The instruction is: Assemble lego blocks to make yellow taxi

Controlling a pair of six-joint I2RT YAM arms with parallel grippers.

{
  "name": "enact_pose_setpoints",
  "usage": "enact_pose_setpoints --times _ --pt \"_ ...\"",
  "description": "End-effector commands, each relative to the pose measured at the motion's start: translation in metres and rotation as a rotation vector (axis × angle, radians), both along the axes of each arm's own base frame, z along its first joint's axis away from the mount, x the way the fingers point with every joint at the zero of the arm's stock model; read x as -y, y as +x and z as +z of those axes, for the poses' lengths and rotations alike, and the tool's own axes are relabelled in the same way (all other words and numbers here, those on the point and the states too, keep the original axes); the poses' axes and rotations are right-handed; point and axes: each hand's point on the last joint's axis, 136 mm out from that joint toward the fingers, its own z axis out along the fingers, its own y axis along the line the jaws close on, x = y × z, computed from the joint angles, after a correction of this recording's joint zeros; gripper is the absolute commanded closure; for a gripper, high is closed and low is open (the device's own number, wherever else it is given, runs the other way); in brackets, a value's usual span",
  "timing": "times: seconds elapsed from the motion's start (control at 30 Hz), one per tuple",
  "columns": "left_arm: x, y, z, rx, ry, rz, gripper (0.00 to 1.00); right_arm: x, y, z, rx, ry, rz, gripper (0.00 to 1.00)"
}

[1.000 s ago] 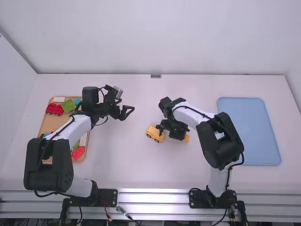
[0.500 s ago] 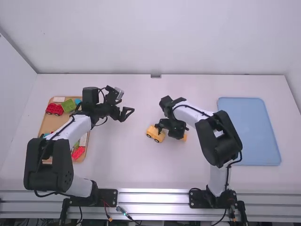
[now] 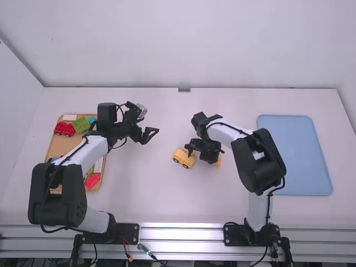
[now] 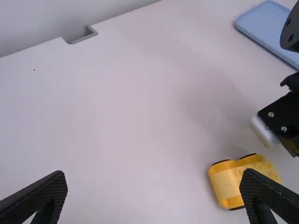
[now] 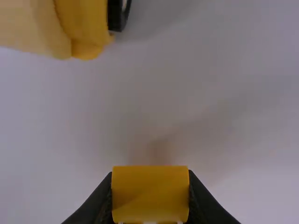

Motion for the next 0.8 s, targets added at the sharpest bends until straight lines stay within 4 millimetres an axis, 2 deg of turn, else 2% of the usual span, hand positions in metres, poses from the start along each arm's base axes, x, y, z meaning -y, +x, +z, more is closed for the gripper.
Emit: enact_pose_setpoints --times 0.0,0.1,0.13,0.27,0.3,0.47,0.57,0.63,0.77 --pt "0.002 0.002 0.012 0.043 0.008 -0.021 0.01 -0.007 0.003 0.0 -0.003 0.014 0.006 0.72" --pt "0.002 0.002 0.012 0.044 0.007 -0.022 0.01 -0.007 0.002 0.0 -0.005 0.015 0.005 0.62" --pt "0.002 0.002 0.012 0.043 0.005 -0.024 0.01 -0.007 0.002 0.0 -0.005 0.016 0.002 0.61" --pt "0.003 -0.003 0.007 0.036 0.027 -0.045 0.01 -0.008 0.002 0.0 -0.009 0.02 0.002 0.42" --pt "0.003 -0.004 0.006 0.043 0.039 -0.056 0.01 -0.007 0.001 0.0 -0.01 0.018 0.002 0.01" --pt "0.002 -0.009 0.0 0.101 0.122 -0.133 0.01 0.001 0.008 0.002 0.025 -0.035 0.01 0.01" --pt "0.001 -0.011 -0.002 0.157 0.178 -0.187 0.01 -0.012 0.013 0.01 0.041 0.006 0.019 0.01" --pt "0.005 -0.015 -0.001 0.197 0.192 -0.241 0.01 -0.022 0.015 0.021 0.051 0.049 0.022 0.01" --pt "0.032 -0.043 0.004 0.34 0.17 -0.489 0.01 -0.038 0.024 0.055 0.107 0.146 -0.016 0.01"
